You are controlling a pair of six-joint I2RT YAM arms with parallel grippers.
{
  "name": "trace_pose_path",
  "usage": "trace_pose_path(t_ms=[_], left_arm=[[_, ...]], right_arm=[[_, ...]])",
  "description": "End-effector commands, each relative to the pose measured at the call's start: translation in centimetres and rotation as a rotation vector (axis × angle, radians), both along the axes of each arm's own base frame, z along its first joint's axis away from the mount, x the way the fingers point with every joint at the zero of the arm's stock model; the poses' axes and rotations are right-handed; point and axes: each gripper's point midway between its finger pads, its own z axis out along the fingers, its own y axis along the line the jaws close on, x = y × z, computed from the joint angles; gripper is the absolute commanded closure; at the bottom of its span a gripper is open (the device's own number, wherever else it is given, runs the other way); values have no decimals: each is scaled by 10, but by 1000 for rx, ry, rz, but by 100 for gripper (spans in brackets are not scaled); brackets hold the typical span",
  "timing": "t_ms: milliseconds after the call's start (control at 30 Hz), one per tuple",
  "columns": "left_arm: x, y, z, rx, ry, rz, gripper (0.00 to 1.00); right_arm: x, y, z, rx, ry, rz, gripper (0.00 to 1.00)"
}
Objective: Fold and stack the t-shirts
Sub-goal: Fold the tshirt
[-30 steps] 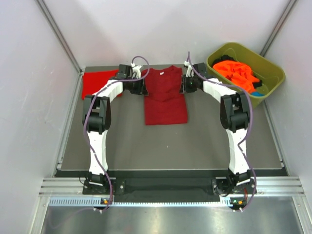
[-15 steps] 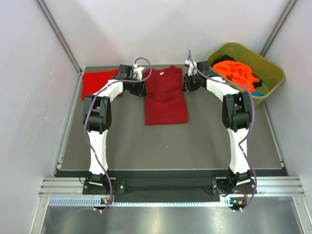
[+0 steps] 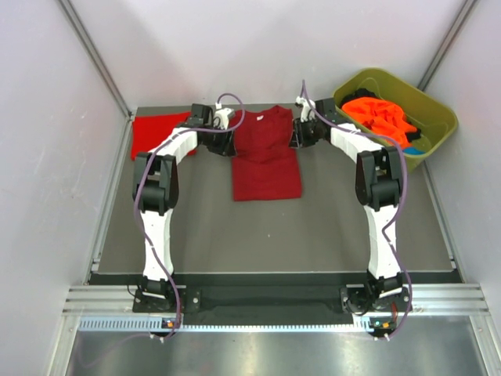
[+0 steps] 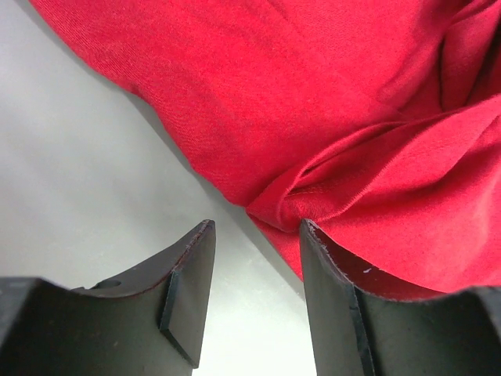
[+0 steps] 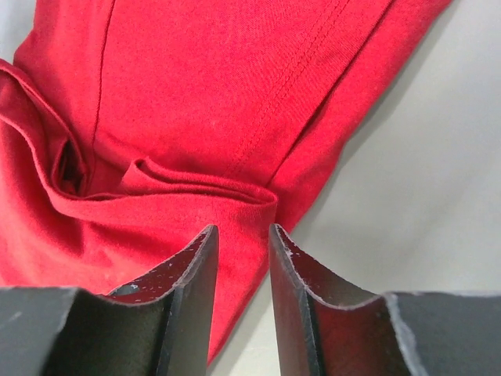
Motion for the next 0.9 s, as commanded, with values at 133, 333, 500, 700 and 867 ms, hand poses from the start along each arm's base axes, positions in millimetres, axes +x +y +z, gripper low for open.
trace_pose_path(t_ms=[133,333,500,700,867], left_arm=[[-2,-1,60,-30,-139,-28,48],[-3,3,54,-3,-138,-18,48],[1,2,39,12,-118,-36,48],[9,2,27,35,-119,-43,49],[20,-2,24,34,-122,-35,49]], right_arm=[[20,7,11,35,-68,30,66],[22,9,6,46,-59,30,65],[24,12,8,56,-66,32,75],[29,10,4,50,-70,14,94],[30,9,-2,56,-41,-23,100]])
